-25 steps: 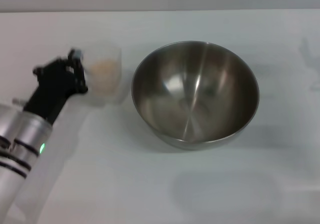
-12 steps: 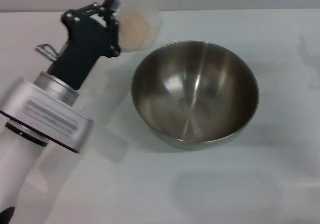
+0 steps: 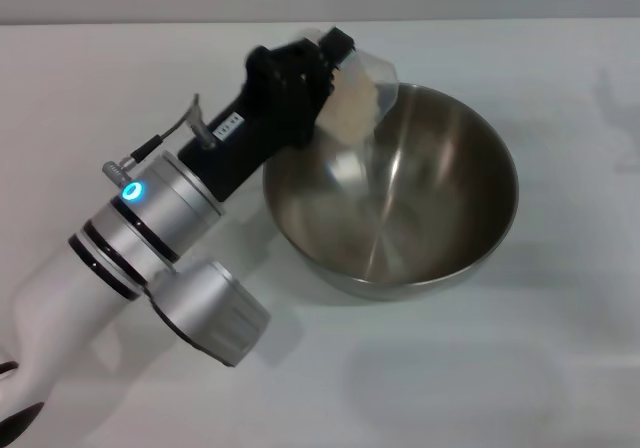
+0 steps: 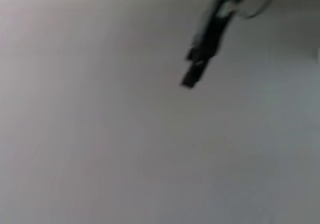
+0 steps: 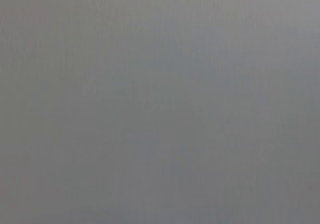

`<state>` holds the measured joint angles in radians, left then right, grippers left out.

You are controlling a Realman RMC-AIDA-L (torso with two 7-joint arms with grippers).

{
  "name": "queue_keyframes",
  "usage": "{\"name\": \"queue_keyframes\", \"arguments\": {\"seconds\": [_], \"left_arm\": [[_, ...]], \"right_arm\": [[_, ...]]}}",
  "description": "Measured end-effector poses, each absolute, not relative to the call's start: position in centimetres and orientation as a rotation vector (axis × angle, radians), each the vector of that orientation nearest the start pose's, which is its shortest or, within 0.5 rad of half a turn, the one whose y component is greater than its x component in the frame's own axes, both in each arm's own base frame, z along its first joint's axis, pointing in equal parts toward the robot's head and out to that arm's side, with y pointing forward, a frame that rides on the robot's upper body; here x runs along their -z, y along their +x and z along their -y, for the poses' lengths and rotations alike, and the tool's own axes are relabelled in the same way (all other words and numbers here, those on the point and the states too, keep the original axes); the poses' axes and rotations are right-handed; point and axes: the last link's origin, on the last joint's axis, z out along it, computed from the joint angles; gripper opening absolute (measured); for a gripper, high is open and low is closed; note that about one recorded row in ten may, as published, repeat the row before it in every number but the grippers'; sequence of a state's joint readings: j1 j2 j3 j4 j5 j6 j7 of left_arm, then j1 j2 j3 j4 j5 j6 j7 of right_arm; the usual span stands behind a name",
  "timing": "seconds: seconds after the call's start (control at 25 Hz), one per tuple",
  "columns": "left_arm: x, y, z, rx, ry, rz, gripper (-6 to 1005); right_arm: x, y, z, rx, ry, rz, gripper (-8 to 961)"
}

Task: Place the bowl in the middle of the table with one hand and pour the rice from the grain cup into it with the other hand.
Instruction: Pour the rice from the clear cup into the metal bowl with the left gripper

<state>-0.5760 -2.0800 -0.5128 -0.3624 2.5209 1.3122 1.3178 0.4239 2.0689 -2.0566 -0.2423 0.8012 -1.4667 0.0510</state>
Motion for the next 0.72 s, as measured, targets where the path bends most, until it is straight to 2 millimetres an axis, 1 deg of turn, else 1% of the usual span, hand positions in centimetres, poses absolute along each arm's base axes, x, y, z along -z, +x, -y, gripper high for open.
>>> {"name": "queue_keyframes", "arguments": {"seconds": [0.08,0.16,0.2,0.28,0.32,0.48,0.52,0.6,0.72], "left_arm": [[9.3,-18.4,-31.6,0.179,-1.489,-1.291,49],[9.3,-18.4,-31.6,0.179,-1.489,-1.291,51],[9.5,-18.4,-31.6,0.148,-1.471,-1.331,52],[10.0,-18.3,-31.5,0.051,-1.390,-1.453,53],[10.0,-18.3,-31.5,0.051,-1.390,-1.453,54],[10.2,-18.1,-31.2,-0.021,-1.284,-1.557,57],[10.2,-18.1,-31.2,-0.021,-1.284,-1.557,58],[10.3,-18.0,-30.9,-0.068,-1.201,-1.621,60],[10.3,-17.9,-30.9,-0.091,-1.167,-1.649,63]], "right_arm": [[-4.6,29.7,-33.2,-0.901,-1.282,-0.260,826],[-4.6,29.8,-33.2,-0.897,-1.282,-0.261,826],[-4.6,29.8,-33.2,-0.895,-1.282,-0.261,826],[-4.6,30.0,-33.1,-0.885,-1.285,-0.261,826],[-4.6,30.0,-33.1,-0.885,-1.285,-0.261,826],[-4.7,30.2,-33.1,-0.874,-1.288,-0.259,826],[-4.7,30.2,-33.1,-0.874,-1.288,-0.259,826],[-4.8,30.3,-33.1,-0.870,-1.288,-0.259,826],[-4.8,30.3,-33.1,-0.868,-1.288,-0.258,826]]}}
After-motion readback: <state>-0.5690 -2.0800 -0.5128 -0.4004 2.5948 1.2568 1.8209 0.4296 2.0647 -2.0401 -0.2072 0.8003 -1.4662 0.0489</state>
